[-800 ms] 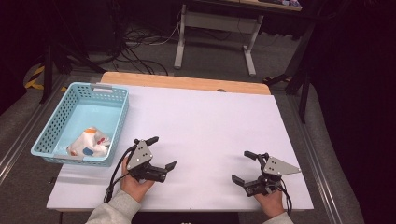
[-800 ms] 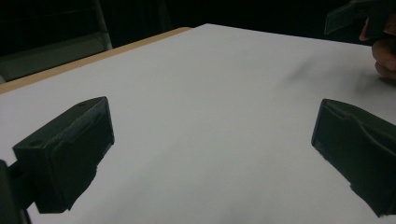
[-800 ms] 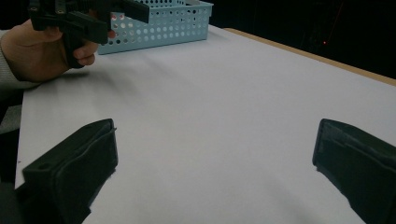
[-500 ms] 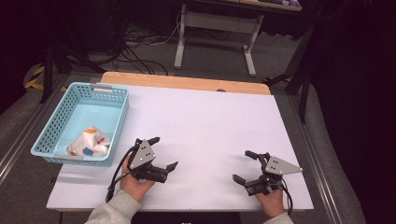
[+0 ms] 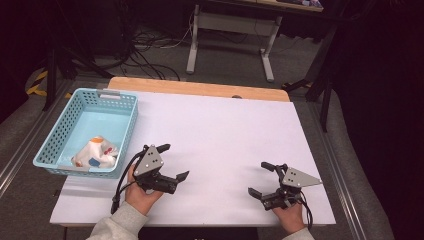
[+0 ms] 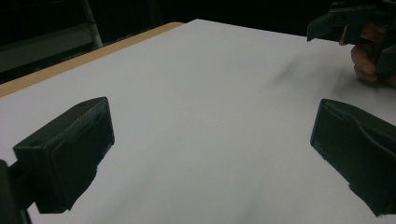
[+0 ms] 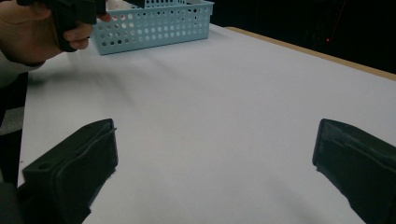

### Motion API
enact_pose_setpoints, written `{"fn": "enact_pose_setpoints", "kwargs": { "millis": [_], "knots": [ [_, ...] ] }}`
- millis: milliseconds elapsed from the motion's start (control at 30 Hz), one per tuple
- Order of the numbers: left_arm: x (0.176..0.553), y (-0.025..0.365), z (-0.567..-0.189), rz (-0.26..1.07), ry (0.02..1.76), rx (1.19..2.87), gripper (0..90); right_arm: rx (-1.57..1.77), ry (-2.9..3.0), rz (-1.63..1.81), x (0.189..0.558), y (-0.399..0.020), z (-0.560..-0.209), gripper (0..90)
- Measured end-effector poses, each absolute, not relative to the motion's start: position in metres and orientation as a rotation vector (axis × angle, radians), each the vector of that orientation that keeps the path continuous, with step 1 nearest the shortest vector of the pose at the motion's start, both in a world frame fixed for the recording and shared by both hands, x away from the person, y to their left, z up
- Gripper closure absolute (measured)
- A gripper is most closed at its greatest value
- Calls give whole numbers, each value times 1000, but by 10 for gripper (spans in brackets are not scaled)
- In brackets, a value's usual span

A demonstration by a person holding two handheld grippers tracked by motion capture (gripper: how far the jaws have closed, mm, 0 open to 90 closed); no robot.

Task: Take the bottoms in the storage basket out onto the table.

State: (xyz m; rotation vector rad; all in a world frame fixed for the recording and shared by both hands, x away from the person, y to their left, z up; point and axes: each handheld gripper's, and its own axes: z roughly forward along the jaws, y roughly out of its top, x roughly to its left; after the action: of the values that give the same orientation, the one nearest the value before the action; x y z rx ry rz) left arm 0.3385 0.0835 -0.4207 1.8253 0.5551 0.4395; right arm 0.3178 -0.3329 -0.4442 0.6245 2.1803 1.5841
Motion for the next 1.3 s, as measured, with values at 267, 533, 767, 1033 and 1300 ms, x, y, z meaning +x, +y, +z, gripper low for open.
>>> {"fn": "enact_pose_setpoints", "kwargs": {
  "millis": [267, 533, 767, 1033, 1300],
  "knots": [
    [336, 86, -410, 460, 537, 1832, 5, 615, 2182, 1585, 317, -332, -444, 6],
    [335, 91, -402, 459, 541, 1822, 5, 623, 2182, 1589, 318, -333, -444, 6],
    [335, 101, -392, 436, 554, 1780, 6, 620, 2184, 1587, 318, -332, -445, 8],
    [335, 109, -384, 437, 535, 1784, 7, 622, 2186, 1594, 318, -333, -445, 9],
    [334, 109, -379, 441, 516, 1826, 8, 617, 2188, 1596, 318, -333, -445, 9]
  ]
}}
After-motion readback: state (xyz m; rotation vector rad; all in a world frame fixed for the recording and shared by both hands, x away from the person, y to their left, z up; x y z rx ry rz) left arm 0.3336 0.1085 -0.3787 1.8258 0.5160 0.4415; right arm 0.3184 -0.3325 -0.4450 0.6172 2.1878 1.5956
